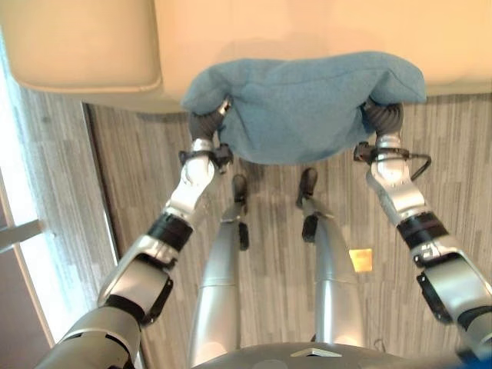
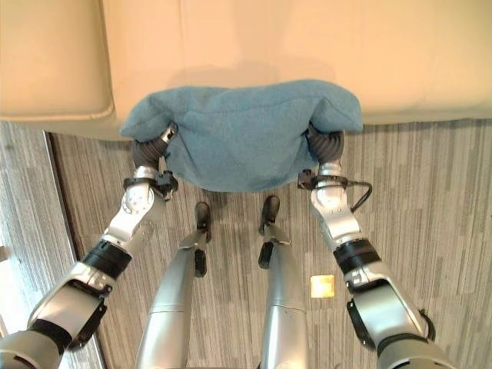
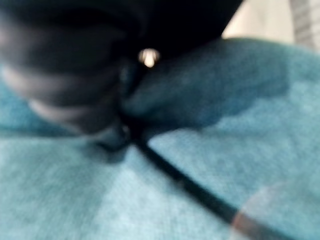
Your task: Pick up all the scattered cushions and arrange them neatly on the sofa.
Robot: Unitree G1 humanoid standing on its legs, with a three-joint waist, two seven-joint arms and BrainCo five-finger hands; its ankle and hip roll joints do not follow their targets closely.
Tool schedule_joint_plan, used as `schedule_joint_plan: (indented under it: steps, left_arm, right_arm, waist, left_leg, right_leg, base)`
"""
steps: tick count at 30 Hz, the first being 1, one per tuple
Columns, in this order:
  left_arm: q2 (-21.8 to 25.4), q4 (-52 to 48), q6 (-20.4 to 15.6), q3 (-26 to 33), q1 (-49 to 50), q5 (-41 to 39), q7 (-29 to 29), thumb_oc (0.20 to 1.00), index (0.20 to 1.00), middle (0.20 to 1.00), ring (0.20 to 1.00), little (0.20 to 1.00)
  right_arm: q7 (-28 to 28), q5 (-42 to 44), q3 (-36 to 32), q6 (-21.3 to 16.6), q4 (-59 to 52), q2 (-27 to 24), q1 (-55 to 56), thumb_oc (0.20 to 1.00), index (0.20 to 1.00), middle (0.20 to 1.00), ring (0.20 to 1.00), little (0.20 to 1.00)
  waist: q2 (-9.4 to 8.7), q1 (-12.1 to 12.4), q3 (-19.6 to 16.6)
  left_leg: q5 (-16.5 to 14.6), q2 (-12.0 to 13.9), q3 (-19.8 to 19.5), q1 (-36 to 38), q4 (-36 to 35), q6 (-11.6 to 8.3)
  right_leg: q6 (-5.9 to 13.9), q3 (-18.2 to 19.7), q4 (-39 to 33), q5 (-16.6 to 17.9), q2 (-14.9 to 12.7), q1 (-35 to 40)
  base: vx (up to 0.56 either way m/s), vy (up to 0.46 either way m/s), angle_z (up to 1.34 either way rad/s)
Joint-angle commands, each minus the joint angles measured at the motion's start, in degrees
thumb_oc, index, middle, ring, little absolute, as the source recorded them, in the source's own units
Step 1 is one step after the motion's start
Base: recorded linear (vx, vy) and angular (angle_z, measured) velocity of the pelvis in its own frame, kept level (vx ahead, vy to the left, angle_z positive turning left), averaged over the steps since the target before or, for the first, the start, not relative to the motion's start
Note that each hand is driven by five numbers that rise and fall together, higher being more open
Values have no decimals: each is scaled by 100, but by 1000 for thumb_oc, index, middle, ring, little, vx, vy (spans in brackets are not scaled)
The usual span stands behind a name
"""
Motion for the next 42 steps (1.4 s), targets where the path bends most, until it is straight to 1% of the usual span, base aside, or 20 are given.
schedule_joint_plan:
  steps: [1,7,14,17,19,20,21,24,25,26,27,29,30,31,34,36,37,38,40,42]
  left_arm:
    - [-406,-609,-484,-329,-333,530,-529,200,200,200,200,200]
    - [-482,-900,-344,-440,789,437,-871,200,200,200,200,200]
    - [-280,-1206,-130,-411,1744,476,-1154,200,200,200,200,200]
    - [-292,-1153,-49,-354,1942,500,-1194,200,200,200,200,200]
    - [-290,-1135,-47,-336,1968,475,-1198,200,200,200,200,200]
    - [-290,-1134,-48,-337,1968,474,-1198,200,200,200,200,200]
    - [-301,-1117,-13,-352,1950,488,-1173,200,200,200,200,200]
    - [-301,-1117,-13,-351,1951,488,-1173,200,200,200,200,200]
    - [-394,-1105,38,-326,2039,537,-1147,200,200,200,200,200]
    - [-396,-1111,58,-324,2079,562,-1163,200,200,200,200,200]
    - [-408,-1093,65,-334,2089,589,-1178,200,200,200,200,200]
    - [-417,-1075,75,-364,2095,608,-1195,200,200,200,200,200]
    - [-402,-1063,121,-351,2051,633,-1183,200,200,200,200,200]
    - [-392,-1069,126,-333,2062,617,-1170,200,200,200,200,200]
    - [-397,-1118,134,-253,2224,590,-1199,200,200,200,200,200]
    - [-369,-1142,153,-202,2331,573,-1212,200,200,200,200,200]
    - [-370,-1143,154,-202,2330,573,-1212,200,200,200,200,200]
    - [-295,-1211,138,-152,2399,573,-1223,200,200,200,200,200]
    - [-244,-1228,139,-99,2410,559,-1196,200,200,200,200,200]
    - [-225,-1244,147,-82,2410,608,-1215,200,200,200,200,200]
  right_arm:
    - [346,-443,293,-546,-805,194,-179,200,200,200,200,200]
    - [673,-442,197,-432,-1061,415,1018,200,200,200,200,200]
    - [982,-452,5,-322,-1356,333,1906,200,200,200,200,200]
    - [1031,-482,-78,-282,-1373,330,2207,200,200,200,200,200]
    - [1034,-511,-79,-277,-1386,278,2298,200,200,200,200,200]
    - [1034,-511,-80,-277,-1386,279,2299,200,200,200,200,200]
    - [1003,-535,-96,-273,-1446,239,2332,200,200,200,200,200]
    - [1003,-535,-96,-273,-1446,239,2332,200,200,200,200,200]
    - [976,-512,-115,-243,-1505,209,2339,200,200,200,200,200]
    - [993,-507,-110,-233,-1489,230,2331,200,200,200,200,200]
    - [1000,-516,-105,-226,-1460,240,2308,200,200,200,200,200]
    - [1022,-517,-110,-206,-1429,234,2309,200,200,200,200,200]
    - [982,-504,-90,-145,-1333,247,2247,200,200,200,200,200]
    - [959,-510,-88,-122,-1318,255,2218,200,200,200,200,200]
    - [1067,-572,-66,-102,-1351,355,2263,200,200,200,200,200]
    - [1104,-658,-56,-48,-1283,427,2307,200,200,200,200,200]
    - [1104,-658,-57,-47,-1283,426,2306,200,200,200,200,200]
    - [1199,-724,-42,-34,-1346,481,2311,200,200,200,200,200]
    - [1195,-763,-26,-31,-1330,521,2230,200,200,200,200,200]
    - [1234,-778,-43,-36,-1378,575,2247,200,200,200,200,200]
  waist:
    - [246,-34,-20]
    - [243,-51,-289]
    - [225,-64,-697]
    - [111,-85,-829]
    - [43,-62,-808]
    - [50,-65,-805]
    - [22,-71,-781]
    - [24,-74,-784]
    - [-81,31,-829]
    - [-93,91,-877]
    - [-89,121,-933]
    - [-73,167,-985]
    - [-57,285,-1023]
    - [-54,349,-1023]
    - [-63,429,-1145]
    - [-88,469,-1186]
    - [-81,475,-1195]
    - [-94,465,-1135]
    - [1,463,-1047]
    - [88,438,-1017]
  left_leg:
    - [-519,-72,-657,1181,-587,-229]
    - [-249,174,-608,2875,-1548,-343]
    - [-266,350,-445,3982,-1980,-392]
    - [-390,469,-416,4117,-1604,-474]
    - [-218,525,-451,3908,-852,-569]
    - [-240,532,-461,3886,-808,-572]
    - [-36,603,-497,3629,-189,-605]
    - [-37,603,-499,3624,-185,-605]
    - [-398,322,-468,2987,534,-302]
    - [-724,127,-466,2963,328,-201]
    - [-670,-25,-474,2922,62,-159]
    - [-484,-112,-390,2891,-418,-159]
    - [-199,-228,-185,2649,-834,-174]
    - [-124,-267,-206,2523,-818,-192]
    - [-146,-385,-403,2889,-1019,-29]
    - [-288,-437,-351,3190,-1132,125]
    - [-270,-427,-348,3181,-1147,124]
    - [-361,-451,-314,3445,-1198,265]
    - [-496,-409,-216,3688,-1232,425]
    - [-553,-364,-270,3970,-1390,488]
  right_leg:
    - [311,-158,-305,-702,137,1444]
    - [335,-382,-1042,-644,248,3157]
    - [326,-388,-1422,-725,458,4187]
    - [212,-256,-1738,-914,643,4750]
    - [83,-204,-1854,-985,775,4982]
    - [80,-210,-1858,-984,784,4986]
    - [-35,-225,-1890,-1027,847,5066]
    - [-35,-227,-1890,-1027,848,5063]
    - [-103,-91,-1975,-1084,844,5245]
    - [-63,-31,-1983,-1101,841,5264]
    - [-24,-5,-2025,-1097,862,5287]
    - [10,14,-2072,-1141,907,5391]
    - [19,134,-2129,-1216,1015,5580]
    - [8,195,-2089,-1250,1058,5618]
    - [158,321,-1821,-1321,995,5706]
    - [358,303,-1299,-1286,794,5588]
    - [357,309,-1305,-1270,803,5572]
    - [582,361,-317,-745,606,5156]
    - [804,158,442,-453,340,4871]
    - [777,3,876,-400,230,4555]
  base:
    - [122,-61,2]
    - [170,-56,7]
    - [156,-50,0]
    - [117,-158,4]
    - [54,-186,12]
    - [-3,-142,23]
    - [-8,-81,14]
    - [32,-72,9]
    - [178,-121,2]
    - [241,-105,1]
    - [236,55,-9]
    - [205,48,-56]
    - [196,54,-69]
    - [291,113,-49]
    - [298,156,-75]
    - [204,155,-53]
    - [216,216,-53]
    - [185,196,-56]
    - [186,222,-41]
    - [160,128,-17]
